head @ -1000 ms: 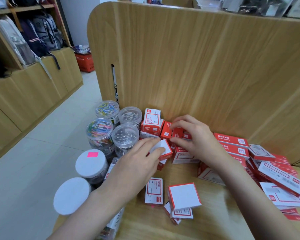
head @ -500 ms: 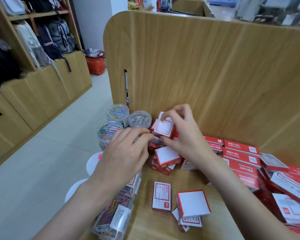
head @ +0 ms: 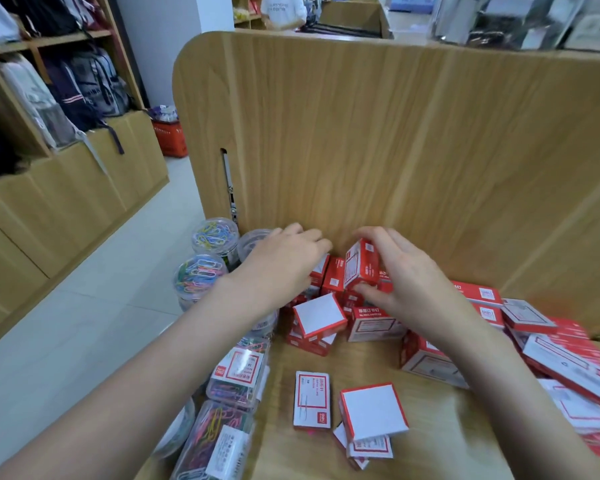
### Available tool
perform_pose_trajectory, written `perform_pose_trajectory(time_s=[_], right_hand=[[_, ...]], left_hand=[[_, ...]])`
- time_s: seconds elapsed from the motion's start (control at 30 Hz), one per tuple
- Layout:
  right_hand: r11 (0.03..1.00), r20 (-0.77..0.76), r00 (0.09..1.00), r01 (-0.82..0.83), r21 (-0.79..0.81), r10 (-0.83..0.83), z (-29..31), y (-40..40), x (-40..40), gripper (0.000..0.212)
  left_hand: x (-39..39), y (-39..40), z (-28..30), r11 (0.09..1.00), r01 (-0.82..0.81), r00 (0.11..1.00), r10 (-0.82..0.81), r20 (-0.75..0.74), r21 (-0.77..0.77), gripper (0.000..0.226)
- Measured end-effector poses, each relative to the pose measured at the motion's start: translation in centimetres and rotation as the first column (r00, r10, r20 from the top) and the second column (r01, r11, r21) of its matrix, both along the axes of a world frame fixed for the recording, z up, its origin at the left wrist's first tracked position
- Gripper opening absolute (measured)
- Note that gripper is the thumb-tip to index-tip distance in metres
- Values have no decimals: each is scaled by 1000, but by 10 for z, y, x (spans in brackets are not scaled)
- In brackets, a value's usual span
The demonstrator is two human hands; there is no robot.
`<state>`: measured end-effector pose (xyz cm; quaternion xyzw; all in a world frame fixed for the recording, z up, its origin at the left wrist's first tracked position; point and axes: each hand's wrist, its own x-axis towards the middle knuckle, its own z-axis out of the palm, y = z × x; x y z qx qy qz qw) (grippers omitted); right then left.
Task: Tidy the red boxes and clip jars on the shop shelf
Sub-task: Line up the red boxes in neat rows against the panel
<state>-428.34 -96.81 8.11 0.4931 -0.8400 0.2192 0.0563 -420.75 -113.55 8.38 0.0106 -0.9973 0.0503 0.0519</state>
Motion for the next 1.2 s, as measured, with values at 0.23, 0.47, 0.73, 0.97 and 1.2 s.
perform_pose_trajectory(time_s=[0.23,0.47,0.73,0.97,1.2], right_hand=[[999,-21,1000,19,-50,-20,-7,-2,4,39],[980,-25,999,-30,-198,25,6,4,4,28],[967,-134,985,-75,243,110,17,-51,14,21],[911,-104,986,-79,405,131,12,-86,22,24],[958,79,987,-155,242,140,19,-78,18,38]], left_hand=[[-5,-5,-3,998,51,999,-52,5,22,49],[13,-11,22,898,95,955,39,-293,430,40],[50,-19,29,644,50,884,328,-334,764,43],[60,-29,20,524,72,849,414,-327,849,44],[63,-36,22,469,57,825,475,-307,881,42]])
